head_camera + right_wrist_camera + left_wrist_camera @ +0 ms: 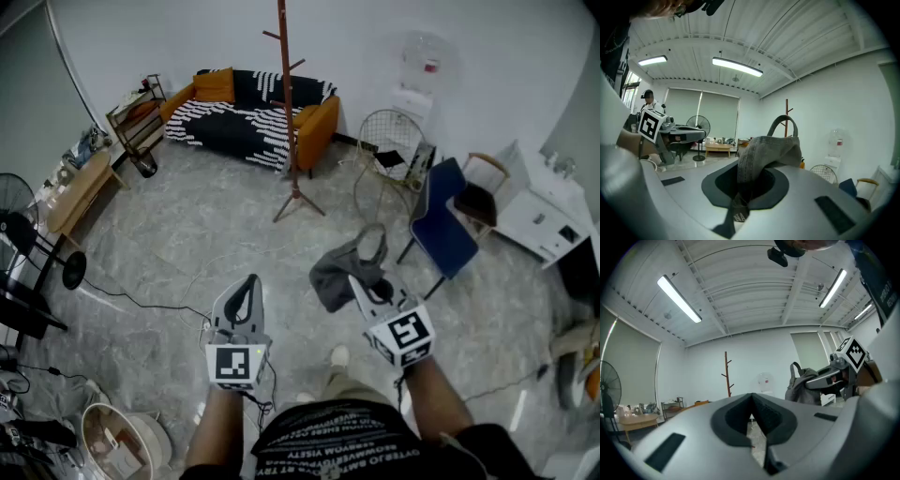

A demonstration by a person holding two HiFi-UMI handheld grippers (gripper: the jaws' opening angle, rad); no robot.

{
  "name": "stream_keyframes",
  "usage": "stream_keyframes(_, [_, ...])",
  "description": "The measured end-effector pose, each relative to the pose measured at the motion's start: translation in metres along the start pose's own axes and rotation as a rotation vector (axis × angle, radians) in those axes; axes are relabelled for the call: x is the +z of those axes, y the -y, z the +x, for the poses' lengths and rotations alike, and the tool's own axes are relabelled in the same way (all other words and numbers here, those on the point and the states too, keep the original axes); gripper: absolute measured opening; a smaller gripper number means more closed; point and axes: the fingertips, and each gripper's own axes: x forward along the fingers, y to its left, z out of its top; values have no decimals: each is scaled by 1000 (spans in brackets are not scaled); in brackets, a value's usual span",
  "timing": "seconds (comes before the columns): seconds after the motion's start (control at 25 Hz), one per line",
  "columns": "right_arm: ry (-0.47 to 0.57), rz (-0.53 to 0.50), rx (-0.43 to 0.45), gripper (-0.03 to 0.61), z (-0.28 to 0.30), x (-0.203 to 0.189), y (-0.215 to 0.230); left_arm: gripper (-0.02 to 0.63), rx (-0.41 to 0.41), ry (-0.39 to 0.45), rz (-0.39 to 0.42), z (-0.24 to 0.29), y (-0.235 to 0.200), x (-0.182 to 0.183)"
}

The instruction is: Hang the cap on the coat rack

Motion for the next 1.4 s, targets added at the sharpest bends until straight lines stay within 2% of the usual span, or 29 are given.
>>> stream_keyframes(0.64, [-3, 7, -43, 14, 13, -18, 28, 0, -6, -6, -4, 29, -3, -10])
stream_keyframes(0.84, [-8, 0, -6, 14, 29, -14, 43, 0, -10, -16, -8, 57, -3, -13])
stream_keyframes(1.08, [-18, -2, -12, 14, 52, -15, 68, 0, -17, -29, -11, 88, -5, -18])
stream_keyframes(1.4, [-32, -9, 18, 14, 85, -11, 92, 0, 10, -37, -25, 126, -21, -20])
